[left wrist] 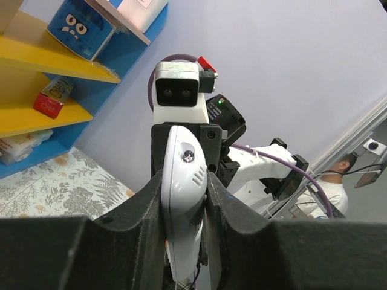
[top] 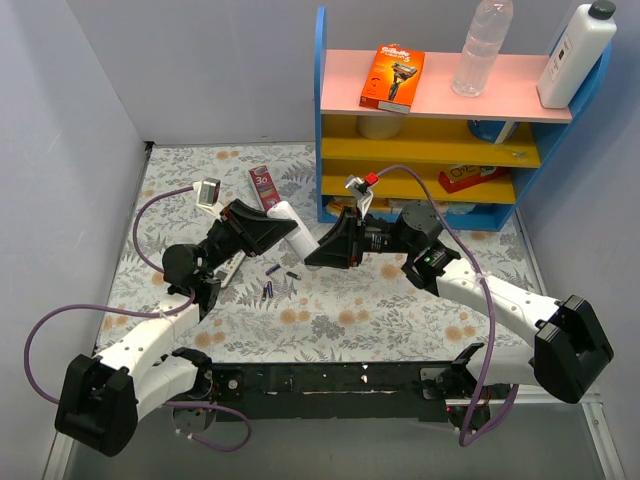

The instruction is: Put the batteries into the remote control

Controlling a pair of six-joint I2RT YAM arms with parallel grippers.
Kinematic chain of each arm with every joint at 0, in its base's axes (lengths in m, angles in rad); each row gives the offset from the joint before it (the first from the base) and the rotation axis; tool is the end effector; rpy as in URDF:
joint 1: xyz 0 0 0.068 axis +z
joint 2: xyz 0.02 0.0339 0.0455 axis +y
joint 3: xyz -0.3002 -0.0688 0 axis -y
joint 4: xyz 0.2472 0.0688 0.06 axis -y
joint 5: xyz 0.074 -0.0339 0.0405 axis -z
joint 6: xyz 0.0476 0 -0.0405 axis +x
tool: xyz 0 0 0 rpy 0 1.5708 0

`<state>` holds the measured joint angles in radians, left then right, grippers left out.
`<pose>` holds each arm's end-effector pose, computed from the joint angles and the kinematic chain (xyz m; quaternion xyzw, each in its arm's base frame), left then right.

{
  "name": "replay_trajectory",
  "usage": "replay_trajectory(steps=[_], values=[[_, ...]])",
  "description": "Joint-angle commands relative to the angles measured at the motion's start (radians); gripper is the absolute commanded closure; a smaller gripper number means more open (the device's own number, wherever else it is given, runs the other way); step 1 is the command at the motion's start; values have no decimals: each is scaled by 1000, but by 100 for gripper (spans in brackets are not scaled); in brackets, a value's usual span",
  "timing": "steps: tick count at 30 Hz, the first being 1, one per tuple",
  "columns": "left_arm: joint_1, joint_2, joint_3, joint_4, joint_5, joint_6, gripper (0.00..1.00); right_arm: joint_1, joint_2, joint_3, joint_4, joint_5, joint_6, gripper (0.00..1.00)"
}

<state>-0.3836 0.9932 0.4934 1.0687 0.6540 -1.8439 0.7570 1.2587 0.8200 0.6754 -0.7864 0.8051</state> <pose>0.1709 -0.1002 0.3594 -0.0934 0.5268 -0.8135 0.2281 0.1816 0.2180 0.3738 -0.2872 0.5785 0.6792 0.3485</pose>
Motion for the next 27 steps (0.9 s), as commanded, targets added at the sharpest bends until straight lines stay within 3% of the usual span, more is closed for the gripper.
replay_trajectory(steps=[1, 2, 4, 5, 8, 11, 15, 20, 27], values=[[-6, -33, 7, -32, -60, 31, 85, -5, 10, 22, 35, 6, -12, 84], [-5, -36, 8, -48, -68, 34, 88, -5, 8, 24, 18, 9, -23, 69], [-6, -42, 8, -102, -92, 37, 98, -5, 4, 33, -8, 18, -47, 51], [-6, -44, 8, -124, -100, 38, 100, -7, 2, 39, -55, 29, -81, 35], [-5, -59, 11, -242, -141, 46, 100, -8, -16, 67, -179, 76, -182, 17], [-5, -77, 22, -386, -183, 58, 100, -8, -39, 94, -285, 122, -285, 13], [-6, -77, 51, -619, -211, 58, 100, -8, -109, 100, -469, 196, -562, 12], [-6, -31, 103, -794, -177, 68, 100, -8, -182, 120, -634, 340, -802, 7], [-5, 96, 184, -944, -80, 95, 100, -7, -180, 174, -794, 245, -1134, 10]])
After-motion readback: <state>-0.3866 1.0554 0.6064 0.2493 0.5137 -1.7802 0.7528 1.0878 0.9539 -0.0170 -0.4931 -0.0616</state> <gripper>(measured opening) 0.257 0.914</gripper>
